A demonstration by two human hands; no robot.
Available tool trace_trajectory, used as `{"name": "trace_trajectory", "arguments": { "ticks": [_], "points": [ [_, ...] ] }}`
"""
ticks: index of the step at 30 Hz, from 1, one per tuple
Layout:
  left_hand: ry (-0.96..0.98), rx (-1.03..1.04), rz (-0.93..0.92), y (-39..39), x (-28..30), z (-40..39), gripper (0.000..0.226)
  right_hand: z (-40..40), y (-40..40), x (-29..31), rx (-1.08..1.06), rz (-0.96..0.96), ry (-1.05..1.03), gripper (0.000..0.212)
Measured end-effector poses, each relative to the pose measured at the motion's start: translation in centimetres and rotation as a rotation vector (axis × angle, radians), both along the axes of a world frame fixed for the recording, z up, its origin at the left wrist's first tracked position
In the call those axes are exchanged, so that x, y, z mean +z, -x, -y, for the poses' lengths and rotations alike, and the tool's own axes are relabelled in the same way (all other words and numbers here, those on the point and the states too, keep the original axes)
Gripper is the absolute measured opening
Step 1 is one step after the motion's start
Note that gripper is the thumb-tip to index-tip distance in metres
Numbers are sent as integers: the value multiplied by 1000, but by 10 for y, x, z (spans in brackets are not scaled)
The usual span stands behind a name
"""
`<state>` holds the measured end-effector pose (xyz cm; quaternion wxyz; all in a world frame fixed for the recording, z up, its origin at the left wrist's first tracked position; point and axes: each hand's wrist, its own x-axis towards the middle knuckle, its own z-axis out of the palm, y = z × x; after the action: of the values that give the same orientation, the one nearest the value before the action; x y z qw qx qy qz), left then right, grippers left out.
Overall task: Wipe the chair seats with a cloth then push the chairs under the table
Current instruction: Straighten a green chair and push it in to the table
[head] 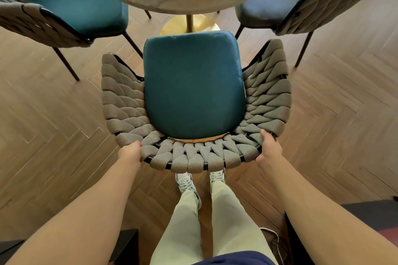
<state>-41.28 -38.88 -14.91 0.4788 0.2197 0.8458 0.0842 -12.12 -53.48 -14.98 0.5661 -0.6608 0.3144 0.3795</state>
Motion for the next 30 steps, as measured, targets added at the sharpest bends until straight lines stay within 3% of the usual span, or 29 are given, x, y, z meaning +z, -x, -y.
{"name": "trace_trajectory", "arguments": {
  "ticks": [10,21,30],
  "points": [
    [-43,9,11,-2,11,-9,41,-13,-4,5,-6,94,32,37],
    [4,44,39,-14,4,10,41,4,-18,-1,13,70,40,39],
    [-69,32,-25,-29,2,-1,42,13,-30,-9,1,31,22,20]
  ]
}}
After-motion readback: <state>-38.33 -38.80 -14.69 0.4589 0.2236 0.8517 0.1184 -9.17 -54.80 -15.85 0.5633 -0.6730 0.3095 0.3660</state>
